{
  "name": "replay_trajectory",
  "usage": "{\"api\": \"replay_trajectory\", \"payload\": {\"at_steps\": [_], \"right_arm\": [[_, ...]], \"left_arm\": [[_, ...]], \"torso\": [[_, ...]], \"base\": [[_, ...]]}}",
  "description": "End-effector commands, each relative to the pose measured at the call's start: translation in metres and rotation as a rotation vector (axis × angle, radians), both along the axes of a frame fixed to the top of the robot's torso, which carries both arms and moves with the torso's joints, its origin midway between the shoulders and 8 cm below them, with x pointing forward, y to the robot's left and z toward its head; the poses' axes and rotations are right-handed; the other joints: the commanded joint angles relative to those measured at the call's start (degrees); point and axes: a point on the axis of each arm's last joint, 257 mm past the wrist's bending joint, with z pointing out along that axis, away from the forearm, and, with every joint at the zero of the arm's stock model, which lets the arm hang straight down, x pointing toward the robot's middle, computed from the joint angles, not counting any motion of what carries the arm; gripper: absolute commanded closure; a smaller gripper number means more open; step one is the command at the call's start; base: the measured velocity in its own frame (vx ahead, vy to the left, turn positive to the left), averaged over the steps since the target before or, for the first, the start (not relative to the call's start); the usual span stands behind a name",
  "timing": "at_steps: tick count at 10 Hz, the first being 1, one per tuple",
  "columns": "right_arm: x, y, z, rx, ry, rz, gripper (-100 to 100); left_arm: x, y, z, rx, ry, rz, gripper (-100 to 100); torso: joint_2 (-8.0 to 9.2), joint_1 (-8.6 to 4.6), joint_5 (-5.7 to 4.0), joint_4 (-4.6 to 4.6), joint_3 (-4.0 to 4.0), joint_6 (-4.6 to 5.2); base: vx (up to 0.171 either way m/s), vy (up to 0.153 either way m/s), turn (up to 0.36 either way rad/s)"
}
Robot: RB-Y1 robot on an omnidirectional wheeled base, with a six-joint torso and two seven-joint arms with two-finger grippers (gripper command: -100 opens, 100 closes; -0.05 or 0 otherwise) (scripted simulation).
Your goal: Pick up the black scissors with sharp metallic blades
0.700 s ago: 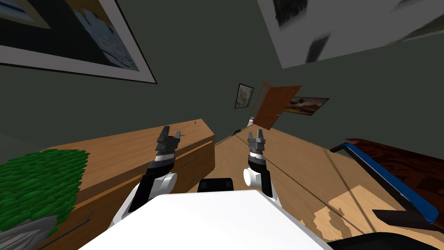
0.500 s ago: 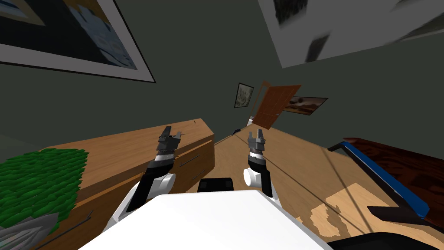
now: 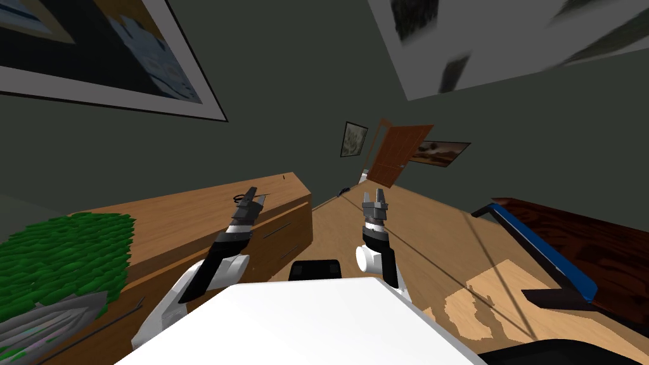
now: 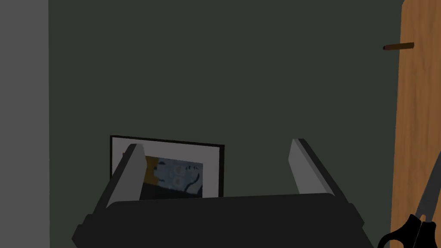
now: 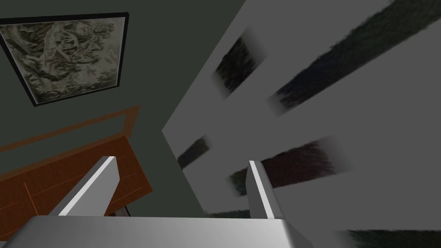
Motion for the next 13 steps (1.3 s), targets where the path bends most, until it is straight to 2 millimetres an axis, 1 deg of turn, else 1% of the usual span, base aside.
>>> {"api": "replay_trajectory", "payload": {"at_steps": [1,2,3,4,5,6,7,8,9,10,11,12,13], "right_arm": [[0.000,0.000,0.000,0.000,0.000,0.000,0],[0.000,0.000,0.000,0.000,0.000,0.000,0],[0.000,0.000,0.000,0.000,0.000,0.000,0],[0.000,0.000,0.000,0.000,0.000,0.000,0],[0.000,0.000,0.000,0.000,0.000,0.000,0],[0.000,0.000,0.000,0.000,0.000,0.000,0],[0.000,0.000,0.000,0.000,0.000,0.000,0],[0.000,0.000,0.000,0.000,0.000,0.000,0],[0.000,0.000,0.000,0.000,0.000,0.000,0],[0.000,0.000,0.000,0.000,0.000,0.000,0],[0.000,0.000,0.000,0.000,0.000,0.000,0],[0.000,0.000,0.000,0.000,0.000,0.000,0],[0.000,0.000,0.000,0.000,0.000,0.000,0]], "left_arm": [[0.007,0.010,-0.013,0.049,0.056,0.012,-100],[0.008,0.010,-0.013,0.057,0.058,0.007,-100],[0.014,0.022,-0.027,0.096,0.111,0.025,-100],[0.014,0.021,-0.027,0.109,0.113,0.019,-100],[0.020,0.036,-0.042,0.147,0.170,0.044,-100],[0.021,0.035,-0.042,0.163,0.172,0.037,-100],[0.026,0.054,-0.057,0.197,0.233,0.068,-100],[0.027,0.053,-0.056,0.218,0.235,0.061,-100],[0.031,0.075,-0.072,0.249,0.295,0.097,-100],[0.032,0.075,-0.071,0.273,0.300,0.091,-100],[0.035,0.100,-0.086,0.299,0.362,0.134,-100],[0.036,0.100,-0.084,0.326,0.367,0.128,-100],[0.038,0.126,-0.095,0.349,0.426,0.174,-100]], "torso": [[0.00,0.00,0.00,0.00,0.00,0.00],[0.00,-0.02,0.00,0.00,0.00,0.01],[-0.01,-0.02,0.00,0.00,-0.01,0.01],[0.00,0.00,0.00,-0.01,0.00,0.01],[-0.02,0.01,0.00,0.00,-0.01,0.00],[-0.01,-0.02,0.00,-0.01,-0.01,0.00],[-0.04,-0.02,0.00,-0.01,-0.02,0.00],[-0.01,-0.05,-0.01,-0.01,-0.01,0.01],[-0.04,-0.02,0.00,-0.01,-0.02,0.00],[-0.06,-0.02,0.00,-0.01,-0.04,0.01],[-0.08,-0.02,0.00,-0.02,-0.05,0.00],[-0.08,-0.06,-0.01,-0.02,-0.05,0.00],[-0.11,-0.04,-0.01,-0.02,-0.06,0.00]], "base": [[-0.044,-0.019,-0.035],[-0.040,-0.016,-0.032],[-0.045,-0.014,-0.058],[-0.037,-0.011,-0.024],[-0.042,-0.020,-0.051],[-0.035,-0.020,-0.028],[-0.041,-0.029,-0.072],[-0.034,-0.020,-0.021],[-0.030,-0.022,-0.066],[-0.022,-0.017,-0.031],[-0.023,-0.031,-0.068],[-0.019,-0.027,-0.024],[-0.021,-0.038,-0.070]]}}
